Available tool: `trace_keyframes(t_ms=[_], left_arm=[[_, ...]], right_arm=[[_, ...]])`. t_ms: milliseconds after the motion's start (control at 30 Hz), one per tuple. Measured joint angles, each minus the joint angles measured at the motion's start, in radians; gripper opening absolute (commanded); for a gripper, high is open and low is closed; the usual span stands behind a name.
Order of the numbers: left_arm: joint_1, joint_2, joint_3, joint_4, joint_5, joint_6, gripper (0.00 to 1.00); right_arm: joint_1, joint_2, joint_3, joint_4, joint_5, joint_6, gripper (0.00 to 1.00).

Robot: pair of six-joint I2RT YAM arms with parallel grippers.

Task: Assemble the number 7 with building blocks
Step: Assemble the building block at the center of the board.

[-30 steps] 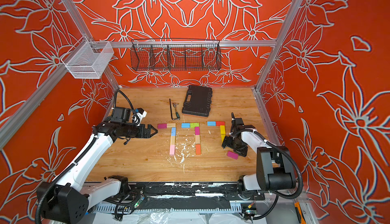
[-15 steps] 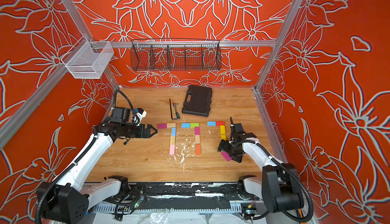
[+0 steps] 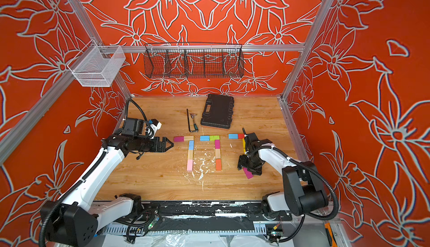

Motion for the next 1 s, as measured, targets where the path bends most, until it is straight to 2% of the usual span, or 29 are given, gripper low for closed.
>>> trace_keyframes(t_ms=[200, 433, 500, 1000], left_arm=[[0.0, 0.0, 0.0, 0.0, 0.0, 0.0, 0.98], [0.0, 0.0, 0.0, 0.0, 0.0, 0.0, 0.98], [0.0, 0.0, 0.0, 0.0, 0.0, 0.0, 0.98], [0.0, 0.006, 0.0, 0.0, 0.0, 0.0, 0.98]], right_arm=[[0.043, 0.031, 0.019, -0.018, 0.045, -0.009, 0.53], [0.05, 0.031, 0.015, -0.02, 0.068, 0.003, 0.26], [0.05, 0.03, 0.015, -0.021, 0.068, 0.001, 0.22], [0.051, 0.108, 0.087, -0.074, 0.118, -0.016, 0.21]])
